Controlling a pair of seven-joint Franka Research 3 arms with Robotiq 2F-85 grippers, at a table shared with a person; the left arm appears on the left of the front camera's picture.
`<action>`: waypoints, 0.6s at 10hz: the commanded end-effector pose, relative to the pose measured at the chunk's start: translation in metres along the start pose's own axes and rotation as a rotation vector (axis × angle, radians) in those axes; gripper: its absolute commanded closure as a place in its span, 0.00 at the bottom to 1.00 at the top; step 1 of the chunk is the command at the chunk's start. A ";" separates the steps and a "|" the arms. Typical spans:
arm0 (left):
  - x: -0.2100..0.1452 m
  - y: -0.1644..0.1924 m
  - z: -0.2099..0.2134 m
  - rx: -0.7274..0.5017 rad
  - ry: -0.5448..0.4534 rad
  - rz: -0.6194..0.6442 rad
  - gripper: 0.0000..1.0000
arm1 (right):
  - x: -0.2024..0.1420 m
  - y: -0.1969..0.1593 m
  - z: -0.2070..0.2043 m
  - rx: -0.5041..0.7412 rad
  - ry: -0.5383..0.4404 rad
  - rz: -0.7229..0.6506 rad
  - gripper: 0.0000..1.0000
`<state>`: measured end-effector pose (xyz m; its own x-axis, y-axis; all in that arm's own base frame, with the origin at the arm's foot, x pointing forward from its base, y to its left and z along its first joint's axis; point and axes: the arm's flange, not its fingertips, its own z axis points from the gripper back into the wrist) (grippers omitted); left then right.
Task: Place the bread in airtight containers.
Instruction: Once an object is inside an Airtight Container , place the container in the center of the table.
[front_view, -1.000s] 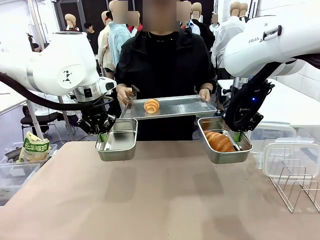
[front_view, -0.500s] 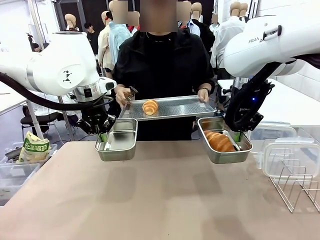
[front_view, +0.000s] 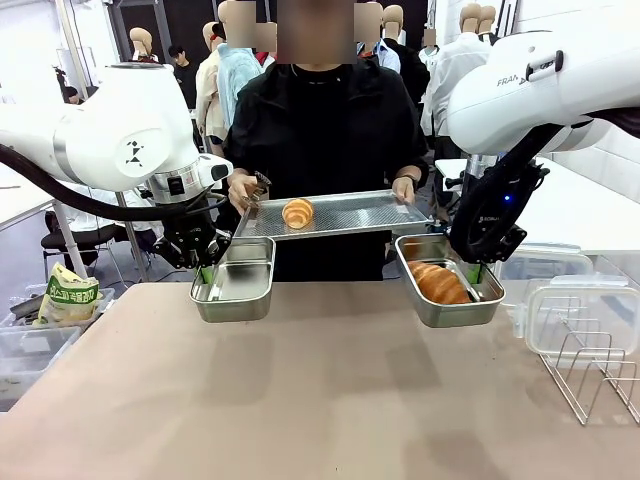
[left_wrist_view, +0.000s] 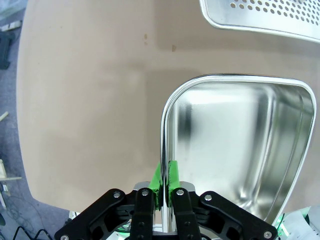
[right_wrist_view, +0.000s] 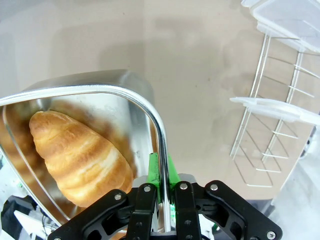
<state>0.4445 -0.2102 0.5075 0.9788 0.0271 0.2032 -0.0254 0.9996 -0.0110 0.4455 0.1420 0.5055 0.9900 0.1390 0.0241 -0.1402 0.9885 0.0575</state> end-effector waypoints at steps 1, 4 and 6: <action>0.000 0.002 0.004 0.000 -0.001 -0.005 1.00 | -0.001 0.000 -0.002 -0.012 -0.024 -0.019 1.00; 0.000 0.002 0.004 0.000 -0.001 -0.005 1.00 | -0.001 0.000 -0.002 -0.012 -0.024 -0.019 1.00; 0.000 0.002 0.004 0.000 -0.001 -0.005 1.00 | -0.001 0.000 -0.002 -0.012 -0.024 -0.019 1.00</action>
<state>0.4445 -0.2102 0.5075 0.9788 0.0271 0.2032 -0.0254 0.9996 -0.0110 0.4455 0.1420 0.5055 0.9900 0.1390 0.0241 -0.1402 0.9885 0.0575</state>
